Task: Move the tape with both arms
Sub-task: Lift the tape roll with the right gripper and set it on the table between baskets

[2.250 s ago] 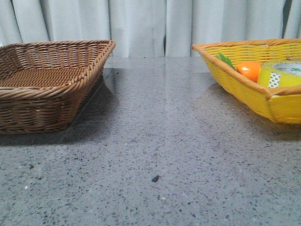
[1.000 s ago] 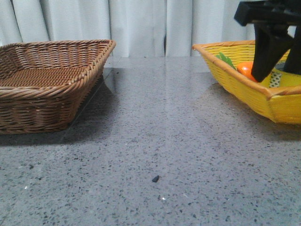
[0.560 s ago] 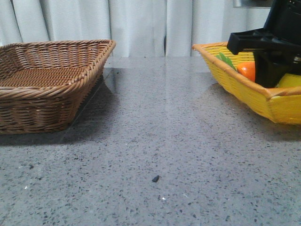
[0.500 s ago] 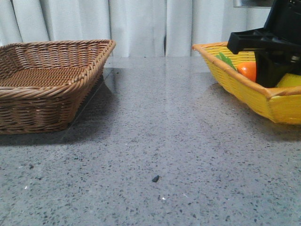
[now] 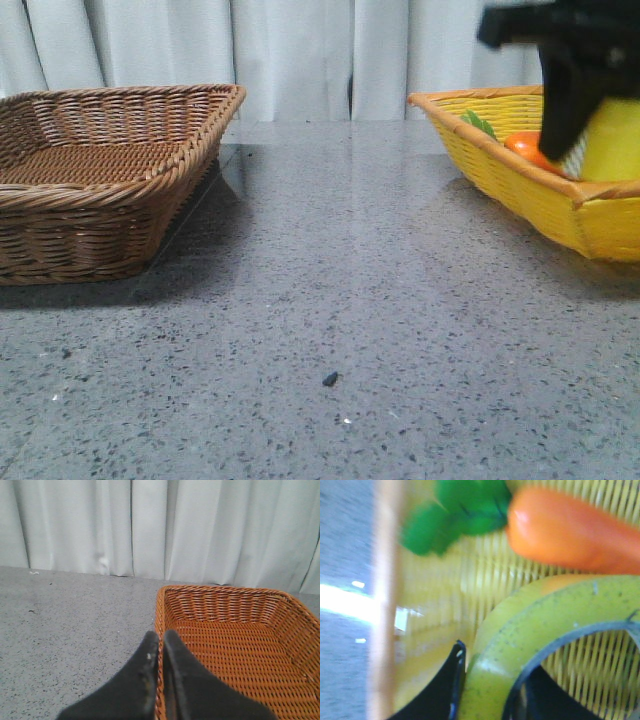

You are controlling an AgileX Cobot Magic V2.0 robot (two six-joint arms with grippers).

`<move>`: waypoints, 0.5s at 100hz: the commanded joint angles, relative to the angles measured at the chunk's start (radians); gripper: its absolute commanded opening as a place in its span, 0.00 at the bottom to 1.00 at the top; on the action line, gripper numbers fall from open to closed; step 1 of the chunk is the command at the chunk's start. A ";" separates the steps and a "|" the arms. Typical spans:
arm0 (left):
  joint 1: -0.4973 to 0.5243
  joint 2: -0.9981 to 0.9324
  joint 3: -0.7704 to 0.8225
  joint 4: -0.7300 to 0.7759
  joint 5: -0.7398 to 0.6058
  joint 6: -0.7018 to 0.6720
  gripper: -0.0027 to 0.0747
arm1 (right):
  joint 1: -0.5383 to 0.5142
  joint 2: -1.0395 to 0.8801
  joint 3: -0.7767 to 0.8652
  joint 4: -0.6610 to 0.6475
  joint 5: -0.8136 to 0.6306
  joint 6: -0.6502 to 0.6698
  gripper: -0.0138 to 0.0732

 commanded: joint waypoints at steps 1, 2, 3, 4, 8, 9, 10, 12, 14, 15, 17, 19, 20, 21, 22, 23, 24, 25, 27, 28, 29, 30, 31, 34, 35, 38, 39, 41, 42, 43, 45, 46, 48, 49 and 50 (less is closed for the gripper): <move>0.003 0.012 -0.036 -0.010 -0.073 -0.006 0.01 | 0.051 -0.043 -0.128 -0.010 0.020 -0.017 0.10; 0.003 0.012 -0.036 -0.010 -0.073 -0.006 0.01 | 0.057 -0.043 -0.144 -0.010 0.025 -0.017 0.10; 0.003 0.012 -0.036 -0.010 -0.073 -0.006 0.01 | 0.068 -0.043 -0.152 -0.010 0.028 -0.017 0.10; 0.003 0.012 -0.036 -0.010 -0.073 -0.006 0.01 | 0.074 -0.043 -0.159 -0.010 0.034 -0.017 0.10; 0.003 0.012 -0.036 -0.010 -0.073 -0.006 0.01 | 0.114 -0.043 -0.201 -0.010 0.042 -0.017 0.10; 0.003 0.012 -0.036 -0.010 -0.073 -0.006 0.01 | 0.121 -0.043 -0.212 -0.010 0.043 -0.017 0.10; 0.003 0.012 -0.036 -0.010 -0.073 -0.006 0.01 | 0.136 -0.043 -0.218 -0.010 0.044 -0.017 0.10; 0.003 0.012 -0.036 -0.010 -0.073 -0.006 0.01 | 0.159 -0.043 -0.232 -0.010 0.044 -0.017 0.10; 0.003 0.012 -0.036 -0.010 -0.073 -0.006 0.01 | 0.182 -0.043 -0.244 -0.008 0.044 -0.017 0.10; 0.003 0.012 -0.036 -0.010 -0.073 -0.006 0.01 | 0.189 -0.043 -0.248 -0.008 0.044 -0.017 0.10; 0.003 0.012 -0.036 -0.010 -0.073 -0.006 0.01 | 0.212 -0.040 -0.259 -0.008 0.044 -0.017 0.10; 0.003 0.012 -0.036 -0.010 -0.073 -0.006 0.01 | 0.235 -0.036 -0.267 -0.006 0.044 -0.017 0.10; 0.003 0.012 -0.036 -0.010 -0.073 -0.006 0.01 | 0.242 -0.033 -0.269 -0.006 0.044 -0.017 0.10; 0.003 0.012 -0.036 -0.010 -0.073 -0.006 0.01 | 0.257 -0.032 -0.272 -0.004 0.044 -0.017 0.10; 0.003 0.012 -0.036 -0.010 -0.073 -0.006 0.01 | 0.264 -0.030 -0.272 -0.004 0.044 -0.017 0.10; 0.003 0.012 -0.036 -0.010 -0.073 -0.006 0.01 | 0.271 -0.026 -0.272 -0.004 0.041 -0.017 0.10; 0.003 0.012 -0.036 -0.010 -0.073 -0.006 0.01 | 0.286 -0.025 -0.275 -0.002 0.039 -0.017 0.10; 0.003 0.012 -0.036 -0.010 -0.073 -0.006 0.01 | 0.293 -0.020 -0.274 -0.002 0.036 -0.017 0.10; 0.003 0.012 -0.036 -0.010 -0.073 -0.006 0.01 | 0.312 -0.011 -0.274 -0.002 0.034 -0.017 0.10; 0.003 0.012 -0.036 -0.010 -0.073 -0.006 0.01 | 0.324 -0.008 -0.274 -0.002 0.032 -0.017 0.10; 0.003 0.012 -0.036 -0.010 -0.073 -0.006 0.01 | 0.330 -0.005 -0.274 -0.002 0.032 -0.017 0.10; 0.003 0.012 -0.036 -0.010 -0.073 -0.006 0.01 | 0.336 0.003 -0.274 -0.002 0.030 -0.017 0.10; 0.003 0.012 -0.036 -0.010 -0.073 -0.006 0.01 | 0.347 0.007 -0.274 -0.002 0.030 -0.017 0.09; 0.003 0.012 -0.036 -0.010 -0.073 -0.006 0.01 | 0.366 0.028 -0.274 -0.002 0.027 -0.017 0.09; 0.003 0.012 -0.036 -0.010 -0.073 -0.006 0.01 | 0.374 0.033 -0.274 -0.002 0.025 -0.017 0.09; 0.003 0.012 -0.036 -0.010 -0.073 -0.006 0.01 | 0.388 0.052 -0.274 -0.002 0.020 -0.017 0.09; 0.003 0.012 -0.036 -0.010 -0.073 -0.006 0.01 | 0.391 0.062 -0.274 -0.002 0.017 -0.017 0.09; 0.003 0.012 -0.036 -0.010 -0.073 -0.006 0.01 | 0.402 0.076 -0.274 -0.002 0.012 -0.017 0.09; 0.003 0.012 -0.036 -0.010 -0.073 -0.006 0.01 | 0.404 0.081 -0.274 -0.002 0.011 -0.017 0.09; 0.003 0.012 -0.036 -0.010 -0.073 -0.006 0.01 | 0.406 0.086 -0.274 -0.002 0.009 -0.017 0.09; 0.003 0.012 -0.036 -0.010 -0.073 -0.006 0.01 | 0.411 0.100 -0.274 -0.002 0.006 -0.017 0.09; 0.003 0.012 -0.036 -0.010 -0.073 -0.006 0.01 | 0.412 0.110 -0.274 -0.002 0.004 -0.017 0.09; 0.003 0.012 -0.036 -0.010 -0.073 -0.006 0.01 | 0.415 0.124 -0.274 -0.002 0.001 -0.017 0.09; 0.003 0.012 -0.036 -0.010 -0.073 -0.006 0.01 | 0.417 0.128 -0.274 -0.002 0.001 -0.017 0.09; 0.003 0.012 -0.036 -0.010 -0.073 -0.006 0.01 | 0.417 0.133 -0.274 -0.002 -0.001 -0.017 0.09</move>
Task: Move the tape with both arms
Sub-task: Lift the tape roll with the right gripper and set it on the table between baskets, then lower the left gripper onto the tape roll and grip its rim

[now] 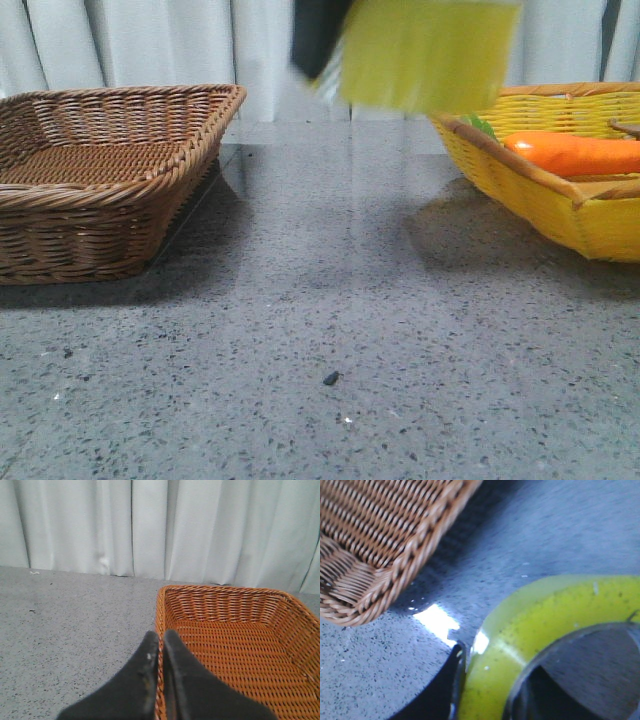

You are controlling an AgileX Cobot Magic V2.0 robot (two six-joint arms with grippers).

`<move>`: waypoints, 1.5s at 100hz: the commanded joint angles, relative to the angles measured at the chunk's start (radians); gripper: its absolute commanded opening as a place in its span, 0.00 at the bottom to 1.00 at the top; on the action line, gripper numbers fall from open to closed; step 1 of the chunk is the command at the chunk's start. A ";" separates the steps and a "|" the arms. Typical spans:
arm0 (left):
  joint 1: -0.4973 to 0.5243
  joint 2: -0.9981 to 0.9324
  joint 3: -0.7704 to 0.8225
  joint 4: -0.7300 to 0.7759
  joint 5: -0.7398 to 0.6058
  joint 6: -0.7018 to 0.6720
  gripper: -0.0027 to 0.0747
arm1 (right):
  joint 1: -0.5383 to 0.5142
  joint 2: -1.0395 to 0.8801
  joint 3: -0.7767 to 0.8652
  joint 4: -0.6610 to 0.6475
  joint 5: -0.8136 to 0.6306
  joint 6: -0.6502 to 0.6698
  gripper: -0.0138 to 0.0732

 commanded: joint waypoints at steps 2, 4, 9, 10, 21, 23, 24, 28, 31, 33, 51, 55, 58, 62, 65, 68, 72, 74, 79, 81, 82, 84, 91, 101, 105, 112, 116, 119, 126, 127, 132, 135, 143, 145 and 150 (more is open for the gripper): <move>0.002 0.012 -0.036 -0.010 -0.073 -0.006 0.01 | 0.010 0.018 -0.034 -0.019 -0.059 -0.012 0.09; 0.002 0.012 -0.036 -0.010 -0.073 -0.006 0.01 | 0.010 0.031 -0.034 -0.019 -0.062 -0.012 0.09; 0.002 0.012 -0.036 -0.010 -0.073 -0.006 0.01 | 0.010 0.058 -0.034 -0.019 -0.068 -0.012 0.09; 0.002 0.012 -0.036 -0.010 -0.073 -0.006 0.01 | 0.010 0.064 -0.034 -0.019 -0.070 -0.012 0.09; 0.002 0.012 -0.036 -0.010 -0.073 -0.006 0.01 | 0.010 0.103 -0.034 -0.019 -0.077 -0.012 0.10; 0.002 0.012 -0.036 -0.010 -0.073 -0.006 0.01 | 0.010 0.108 -0.034 -0.019 -0.077 -0.012 0.10; 0.002 0.012 -0.036 -0.010 -0.073 -0.006 0.01 | 0.010 0.110 -0.034 -0.019 -0.077 -0.012 0.10; 0.002 0.012 -0.036 -0.010 -0.073 -0.006 0.01 | 0.010 0.116 -0.034 -0.019 -0.077 -0.012 0.11; 0.002 0.012 -0.036 -0.010 -0.073 -0.006 0.01 | 0.010 0.121 -0.034 -0.019 -0.077 -0.012 0.14; 0.002 0.012 -0.036 -0.010 -0.073 -0.006 0.01 | 0.010 0.123 -0.034 -0.019 -0.077 -0.012 0.17; 0.002 0.012 -0.036 -0.012 -0.069 -0.006 0.01 | 0.010 0.123 -0.034 -0.019 -0.074 -0.012 0.42; 0.002 0.012 -0.036 -0.012 -0.069 -0.006 0.01 | 0.010 0.123 -0.034 -0.019 -0.074 -0.012 0.45; 0.002 0.012 -0.036 -0.012 -0.069 -0.006 0.01 | 0.010 0.123 -0.034 -0.019 -0.072 -0.012 0.45; 0.002 0.012 -0.036 -0.012 -0.069 -0.006 0.01 | 0.010 0.123 -0.034 -0.019 -0.072 -0.012 0.44; 0.002 0.012 -0.036 -0.012 -0.069 -0.006 0.02 | 0.010 0.121 -0.034 -0.019 -0.072 -0.012 0.44; 0.002 0.012 -0.036 -0.012 -0.069 -0.006 0.04 | 0.010 0.116 -0.034 -0.019 -0.072 -0.012 0.44; 0.002 0.012 -0.036 -0.014 -0.072 -0.006 0.09 | 0.010 0.107 -0.035 -0.021 -0.074 -0.012 0.44; -0.001 0.012 -0.037 -0.014 -0.074 -0.006 0.12 | 0.010 0.099 -0.037 -0.021 -0.072 -0.012 0.44; -0.008 0.012 -0.043 -0.014 -0.074 -0.006 0.19 | 0.010 0.080 -0.040 -0.027 -0.063 -0.012 0.43; -0.013 0.012 -0.046 -0.014 -0.072 -0.006 0.23 | 0.010 0.069 -0.039 -0.027 -0.061 -0.012 0.42; -0.014 0.012 -0.049 -0.014 -0.072 -0.006 0.24 | 0.010 0.061 -0.039 -0.030 -0.060 -0.012 0.41; -0.020 0.012 -0.051 -0.014 -0.072 -0.006 0.27 | 0.010 0.053 -0.039 -0.030 -0.060 -0.012 0.39; -0.050 0.012 -0.067 -0.014 -0.072 -0.006 0.37 | 0.010 0.007 -0.039 -0.032 -0.059 -0.012 0.28; -0.108 0.032 -0.097 -0.014 -0.065 -0.006 0.40 | 0.010 -0.075 -0.039 -0.036 -0.073 -0.012 0.08; -0.141 0.046 -0.107 -0.014 -0.065 -0.006 0.40 | 0.010 -0.104 -0.039 -0.041 -0.084 -0.012 0.08; -0.204 0.082 -0.131 -0.014 -0.063 -0.006 0.40 | 0.010 -0.162 -0.039 -0.057 -0.095 -0.012 0.07; -0.247 0.111 -0.148 -0.014 -0.063 -0.004 0.40 | 0.010 -0.198 -0.039 -0.077 -0.098 -0.012 0.07; -0.276 0.131 -0.159 -0.014 -0.063 -0.002 0.40 | 0.010 -0.223 -0.038 -0.090 -0.102 -0.012 0.07; -0.353 0.187 -0.188 -0.011 -0.065 0.000 0.44 | 0.010 -0.285 -0.029 -0.112 -0.116 -0.012 0.07; -0.361 0.199 -0.194 -0.008 -0.065 0.000 0.44 | 0.010 -0.297 -0.026 -0.112 -0.118 -0.012 0.07; -0.414 0.241 -0.215 -0.008 -0.070 0.000 0.50 | 0.010 -0.340 -0.017 -0.122 -0.132 -0.012 0.08; -0.451 0.267 -0.227 -0.008 -0.070 0.000 0.52 | 0.010 -0.365 -0.013 -0.124 -0.139 -0.012 0.07; -0.529 0.346 -0.269 -0.008 -0.072 0.000 0.58 | 0.010 -0.433 0.003 -0.124 -0.152 -0.012 0.07; -0.549 0.360 -0.280 -0.008 -0.072 0.000 0.59 | 0.010 -0.445 0.006 -0.124 -0.152 -0.012 0.07; -0.596 0.415 -0.310 -0.008 -0.070 0.000 0.61 | 0.010 -0.485 0.017 -0.124 -0.152 -0.012 0.08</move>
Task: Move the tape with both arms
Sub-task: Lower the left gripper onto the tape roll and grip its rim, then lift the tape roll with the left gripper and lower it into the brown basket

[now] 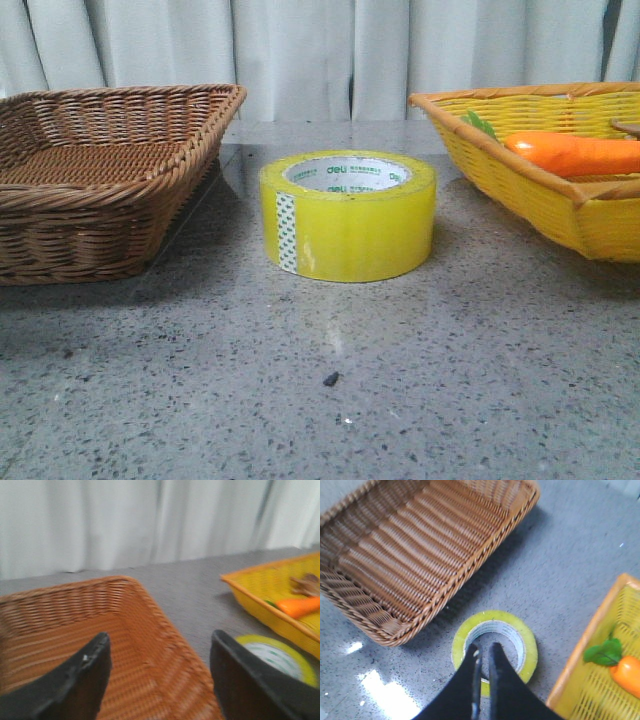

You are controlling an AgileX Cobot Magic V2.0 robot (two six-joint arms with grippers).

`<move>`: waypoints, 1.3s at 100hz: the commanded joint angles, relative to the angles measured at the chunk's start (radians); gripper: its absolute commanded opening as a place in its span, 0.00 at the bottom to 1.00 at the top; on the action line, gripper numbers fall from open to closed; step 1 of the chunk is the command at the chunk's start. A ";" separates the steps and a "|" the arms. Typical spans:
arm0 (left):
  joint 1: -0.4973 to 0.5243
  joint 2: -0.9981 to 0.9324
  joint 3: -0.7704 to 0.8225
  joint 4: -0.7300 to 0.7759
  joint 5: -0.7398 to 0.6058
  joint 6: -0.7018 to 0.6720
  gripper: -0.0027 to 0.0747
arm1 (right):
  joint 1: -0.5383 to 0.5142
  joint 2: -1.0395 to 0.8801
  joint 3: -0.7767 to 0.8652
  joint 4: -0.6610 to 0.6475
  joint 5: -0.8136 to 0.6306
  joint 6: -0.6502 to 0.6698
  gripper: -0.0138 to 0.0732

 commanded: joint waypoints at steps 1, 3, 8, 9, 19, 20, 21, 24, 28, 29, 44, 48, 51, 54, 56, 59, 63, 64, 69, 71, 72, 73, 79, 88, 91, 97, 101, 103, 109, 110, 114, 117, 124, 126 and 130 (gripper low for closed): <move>-0.086 0.080 -0.081 -0.005 -0.072 -0.002 0.61 | -0.001 -0.091 -0.006 -0.017 -0.065 -0.012 0.07; -0.099 0.102 -0.095 -0.003 -0.070 -0.002 0.61 | -0.001 -0.106 0.000 -0.017 -0.065 -0.012 0.07; -0.151 0.156 -0.128 -0.001 -0.066 -0.002 0.61 | -0.001 -0.139 0.013 -0.017 -0.065 -0.012 0.07; -0.157 0.163 -0.138 0.001 -0.064 -0.002 0.61 | -0.001 -0.144 0.015 -0.017 -0.065 -0.012 0.07; -0.239 0.280 -0.216 0.039 -0.038 0.000 0.61 | -0.001 -0.205 0.041 -0.017 -0.063 -0.012 0.07; -0.250 0.289 -0.221 0.042 -0.035 0.000 0.61 | -0.001 -0.209 0.042 -0.017 -0.063 -0.012 0.07; -0.255 0.305 -0.233 0.049 -0.030 0.000 0.61 | -0.001 -0.216 0.044 -0.017 -0.063 -0.012 0.07; -0.274 0.337 -0.258 0.061 -0.015 0.000 0.61 | -0.001 -0.231 0.050 -0.017 -0.061 -0.012 0.07; -0.302 0.386 -0.296 0.071 0.014 0.000 0.61 | -0.001 -0.252 0.059 -0.017 -0.061 -0.012 0.07; -0.310 0.394 -0.302 0.074 0.020 0.000 0.61 | -0.001 -0.255 0.062 -0.017 -0.061 -0.012 0.07; -0.370 0.563 -0.453 0.085 0.175 0.000 0.60 | -0.001 -0.315 0.095 -0.017 -0.059 -0.012 0.07; -0.381 0.607 -0.485 0.085 0.208 0.000 0.60 | -0.001 -0.329 0.104 -0.017 -0.059 -0.012 0.07; -0.388 0.635 -0.516 0.085 0.233 0.000 0.60 | -0.001 -0.338 0.109 -0.017 -0.057 -0.010 0.07; -0.393 0.669 -0.539 0.085 0.247 0.006 0.60 | -0.001 -0.347 0.114 -0.017 -0.052 -0.010 0.07; -0.396 0.681 -0.555 0.085 0.256 0.007 0.60 | -0.001 -0.351 0.115 -0.017 -0.052 -0.010 0.07; -0.398 0.711 -0.576 0.085 0.267 0.022 0.60 | -0.001 -0.355 0.119 -0.017 -0.047 -0.010 0.07; -0.401 0.739 -0.604 0.085 0.282 0.044 0.60 | -0.001 -0.360 0.119 -0.017 -0.040 -0.010 0.07; -0.401 0.749 -0.608 0.085 0.284 0.052 0.60 | -0.001 -0.363 0.119 -0.017 -0.038 -0.010 0.07; -0.401 0.784 -0.636 0.085 0.305 0.054 0.60 | -0.001 -0.363 0.119 -0.017 -0.029 -0.010 0.07; -0.401 0.798 -0.647 0.085 0.315 0.054 0.60 | -0.001 -0.365 0.119 -0.017 -0.027 -0.010 0.07; -0.401 0.802 -0.654 0.085 0.322 0.054 0.60 | -0.001 -0.365 0.119 -0.017 -0.024 -0.010 0.07; -0.401 0.811 -0.658 0.085 0.326 0.054 0.60 | -0.001 -0.365 0.119 -0.017 -0.022 -0.010 0.07; -0.397 0.844 -0.688 0.090 0.360 0.055 0.60 | -0.001 -0.365 0.119 -0.015 -0.018 -0.010 0.07; -0.397 0.892 -0.719 0.099 0.385 0.055 0.60 | -0.001 -0.365 0.119 -0.015 -0.016 -0.010 0.07; -0.397 0.905 -0.728 0.107 0.391 0.055 0.60 | -0.001 -0.365 0.119 -0.015 -0.016 -0.010 0.07; -0.395 0.933 -0.739 0.111 0.398 0.055 0.60 | -0.001 -0.365 0.119 -0.013 -0.016 -0.010 0.07; -0.395 0.950 -0.745 0.115 0.403 0.055 0.60 | -0.001 -0.365 0.119 -0.013 -0.016 -0.010 0.07; -0.395 0.957 -0.745 0.117 0.404 0.055 0.60 | -0.001 -0.365 0.119 -0.013 -0.014 -0.010 0.07; -0.395 0.967 -0.747 0.131 0.406 0.055 0.60 | -0.001 -0.365 0.119 -0.008 -0.014 -0.010 0.07; -0.395 0.972 -0.747 0.134 0.406 0.055 0.59 | -0.001 -0.365 0.119 -0.008 -0.014 -0.010 0.07; -0.395 0.975 -0.747 0.134 0.406 0.055 0.57 | -0.001 -0.365 0.119 -0.006 -0.014 -0.010 0.07; -0.392 0.979 -0.747 0.134 0.406 0.055 0.54 | -0.001 -0.365 0.119 -0.006 -0.013 -0.010 0.07; -0.391 0.983 -0.747 0.134 0.406 0.055 0.44 | -0.001 -0.365 0.119 -0.006 -0.013 -0.010 0.07; -0.388 0.983 -0.747 0.134 0.406 0.055 0.41 | -0.001 -0.365 0.119 -0.006 -0.013 -0.010 0.07; -0.386 0.983 -0.747 0.134 0.406 0.055 0.33 | -0.001 -0.365 0.119 -0.006 -0.013 -0.010 0.07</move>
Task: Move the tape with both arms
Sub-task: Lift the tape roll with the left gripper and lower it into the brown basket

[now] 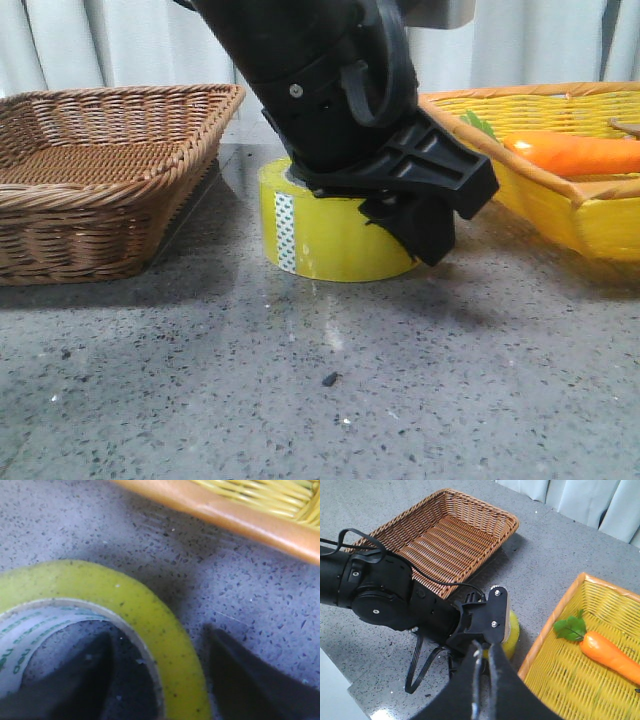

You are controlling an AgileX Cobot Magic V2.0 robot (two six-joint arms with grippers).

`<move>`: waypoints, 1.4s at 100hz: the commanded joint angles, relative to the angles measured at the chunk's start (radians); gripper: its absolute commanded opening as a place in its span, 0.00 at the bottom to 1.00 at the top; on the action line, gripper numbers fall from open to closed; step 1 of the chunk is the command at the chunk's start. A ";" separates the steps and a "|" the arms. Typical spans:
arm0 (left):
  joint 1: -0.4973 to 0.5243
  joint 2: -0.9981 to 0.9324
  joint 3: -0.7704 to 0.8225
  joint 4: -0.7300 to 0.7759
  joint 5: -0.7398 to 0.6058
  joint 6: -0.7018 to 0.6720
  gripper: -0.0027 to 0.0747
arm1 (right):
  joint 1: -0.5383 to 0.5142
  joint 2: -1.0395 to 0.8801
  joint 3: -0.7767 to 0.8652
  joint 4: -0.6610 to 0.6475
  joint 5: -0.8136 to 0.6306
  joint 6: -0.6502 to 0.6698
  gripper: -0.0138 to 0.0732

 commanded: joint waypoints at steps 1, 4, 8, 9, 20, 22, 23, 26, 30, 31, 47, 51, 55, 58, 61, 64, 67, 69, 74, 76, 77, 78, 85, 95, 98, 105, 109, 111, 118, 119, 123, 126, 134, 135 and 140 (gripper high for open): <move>0.006 -0.043 -0.035 0.000 -0.041 0.000 0.32 | -0.001 -0.010 -0.020 -0.004 -0.065 -0.010 0.07; 0.011 -0.043 -0.035 0.000 -0.043 0.000 0.26 | -0.001 -0.010 -0.020 -0.004 -0.065 -0.010 0.07; 0.015 -0.043 -0.035 0.000 -0.043 0.000 0.20 | -0.001 -0.010 -0.020 -0.004 -0.065 -0.010 0.07; 0.016 -0.043 -0.035 0.000 -0.043 0.000 0.17 | -0.001 -0.010 -0.020 -0.004 -0.065 -0.010 0.07; 0.017 -0.043 -0.037 0.000 -0.043 0.000 0.01 | -0.001 -0.010 -0.020 -0.004 -0.065 -0.010 0.07; 0.017 -0.043 -0.038 0.000 -0.043 0.000 0.01 | -0.001 -0.010 -0.020 -0.004 -0.065 -0.010 0.07; 0.017 -0.043 -0.038 0.000 -0.043 0.000 0.01 | -0.001 -0.010 -0.020 -0.004 -0.065 -0.010 0.07; 0.017 -0.043 -0.042 -0.003 -0.038 0.000 0.01 | -0.001 -0.010 -0.020 -0.004 -0.065 -0.010 0.07; 0.017 -0.043 -0.050 -0.005 -0.024 0.000 0.01 | -0.001 -0.010 -0.020 -0.004 -0.065 -0.010 0.07; 0.017 -0.043 -0.054 -0.005 -0.017 0.000 0.01 | -0.001 -0.010 -0.020 -0.004 -0.065 -0.010 0.07; 0.020 -0.079 -0.124 -0.005 0.067 0.000 0.01 | -0.001 -0.010 -0.020 -0.004 -0.063 -0.010 0.07; 0.024 -0.103 -0.135 -0.005 0.069 0.000 0.01 | -0.001 -0.010 -0.018 -0.004 -0.063 -0.010 0.07; 0.029 -0.133 -0.147 -0.005 0.071 0.000 0.01 | -0.001 -0.010 -0.016 -0.004 -0.063 -0.010 0.07; 0.038 -0.154 -0.153 -0.005 0.073 0.000 0.01 | -0.001 -0.010 -0.014 -0.004 -0.063 -0.010 0.07; 0.047 -0.178 -0.157 -0.003 0.073 0.000 0.01 | -0.001 -0.010 -0.010 -0.004 -0.063 -0.010 0.07; 0.059 -0.209 -0.157 -0.001 0.073 0.000 0.01 | -0.001 -0.010 -0.006 -0.004 -0.063 -0.010 0.07; 0.073 -0.235 -0.157 0.002 0.079 0.000 0.01 | -0.001 -0.010 -0.003 -0.004 -0.063 -0.010 0.07; 0.085 -0.253 -0.157 0.004 0.089 0.000 0.01 | -0.001 -0.010 0.001 -0.004 -0.063 -0.010 0.07; 0.119 -0.294 -0.157 0.024 0.116 0.000 0.01 | -0.001 -0.010 0.008 -0.004 -0.063 -0.010 0.07; 0.140 -0.310 -0.157 0.036 0.136 0.000 0.01 | -0.001 -0.010 0.013 -0.004 -0.063 -0.010 0.07; 0.146 -0.315 -0.157 0.036 0.136 0.000 0.01 | -0.001 -0.010 0.013 -0.004 -0.063 -0.010 0.07; 0.151 -0.326 -0.157 0.041 0.146 0.000 0.01 | -0.001 -0.010 0.016 -0.004 -0.065 -0.010 0.07; 0.214 -0.372 -0.145 0.060 0.188 0.000 0.01 | -0.001 -0.010 0.030 -0.004 -0.070 -0.010 0.07; 0.307 -0.417 -0.102 0.062 0.223 0.000 0.01 | -0.001 -0.010 0.048 -0.004 -0.087 -0.010 0.07; 0.336 -0.426 -0.085 0.062 0.231 0.000 0.01 | -0.001 -0.010 0.048 -0.004 -0.087 -0.010 0.07; 0.384 -0.436 -0.034 0.062 0.235 0.000 0.01 | -0.001 -0.010 0.050 -0.004 -0.093 -0.010 0.07; 0.400 -0.436 -0.002 0.062 0.231 0.000 0.01 | -0.001 -0.010 0.050 -0.004 -0.104 -0.010 0.07; 0.407 -0.436 0.014 0.062 0.225 0.000 0.01 | -0.001 -0.010 0.050 -0.004 -0.109 -0.010 0.07; 0.420 -0.425 0.069 0.058 0.199 0.000 0.01 | -0.001 -0.010 0.050 -0.004 -0.121 -0.010 0.07; 0.420 -0.425 0.074 0.058 0.195 0.000 0.01 | -0.001 -0.010 0.050 -0.004 -0.120 -0.010 0.07; 0.420 -0.415 0.103 0.056 0.172 0.000 0.01 | -0.001 -0.010 0.050 -0.004 -0.125 -0.010 0.07; 0.420 -0.407 0.121 0.056 0.158 0.000 0.01 | -0.001 -0.010 0.050 -0.004 -0.124 -0.010 0.07; 0.420 -0.380 0.156 0.054 0.130 0.000 0.01 | -0.001 -0.010 0.050 -0.004 -0.124 -0.010 0.07; 0.420 -0.375 0.158 0.054 0.130 0.000 0.01 | -0.001 -0.010 0.050 -0.004 -0.124 -0.010 0.07; 0.420 -0.353 0.161 0.051 0.128 0.000 0.01 | -0.001 -0.010 0.050 -0.004 -0.124 -0.010 0.07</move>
